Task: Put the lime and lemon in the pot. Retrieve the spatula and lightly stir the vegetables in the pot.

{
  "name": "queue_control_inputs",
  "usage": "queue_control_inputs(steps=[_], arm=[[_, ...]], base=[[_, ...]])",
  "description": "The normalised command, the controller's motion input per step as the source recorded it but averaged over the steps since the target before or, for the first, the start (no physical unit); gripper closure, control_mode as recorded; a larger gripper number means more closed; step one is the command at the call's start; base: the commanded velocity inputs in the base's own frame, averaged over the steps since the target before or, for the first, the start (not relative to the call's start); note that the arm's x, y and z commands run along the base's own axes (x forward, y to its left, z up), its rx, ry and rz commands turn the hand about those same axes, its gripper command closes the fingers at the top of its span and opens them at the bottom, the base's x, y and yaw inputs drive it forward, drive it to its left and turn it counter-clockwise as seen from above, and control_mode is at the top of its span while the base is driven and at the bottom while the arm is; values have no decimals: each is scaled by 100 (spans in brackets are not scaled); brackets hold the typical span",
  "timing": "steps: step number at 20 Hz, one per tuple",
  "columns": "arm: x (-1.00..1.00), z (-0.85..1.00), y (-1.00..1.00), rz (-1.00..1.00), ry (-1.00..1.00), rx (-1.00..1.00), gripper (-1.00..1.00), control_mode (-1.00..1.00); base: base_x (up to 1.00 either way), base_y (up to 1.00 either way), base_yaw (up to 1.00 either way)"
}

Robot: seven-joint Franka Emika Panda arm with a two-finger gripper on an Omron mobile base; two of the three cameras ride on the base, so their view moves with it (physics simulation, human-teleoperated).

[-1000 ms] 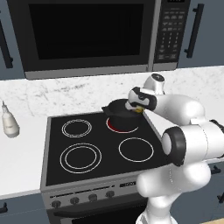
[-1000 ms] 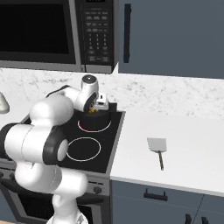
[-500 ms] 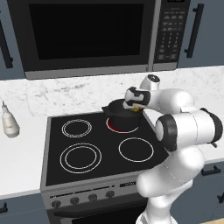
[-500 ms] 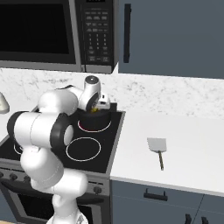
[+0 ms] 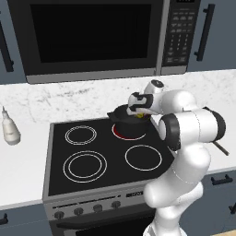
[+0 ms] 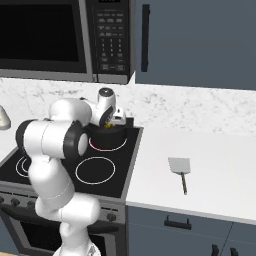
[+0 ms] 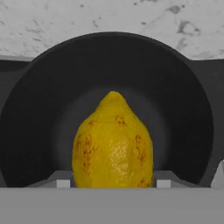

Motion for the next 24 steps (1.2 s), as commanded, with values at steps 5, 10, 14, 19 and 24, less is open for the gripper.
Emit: queue_control_inputs(steps=[5, 10, 14, 19, 24], arm=[[14, -22, 9, 0, 0, 0, 100, -100], [14, -19, 4, 0, 0, 0, 100, -100], [13, -11, 8, 0, 0, 0, 100, -100], [5, -4, 3, 0, 0, 0, -100, -100], [0, 0, 0, 0, 0, 0, -100, -100]], base=[[0, 0, 0], [0, 0, 0], [0, 0, 0], [0, 0, 0], [0, 0, 0]])
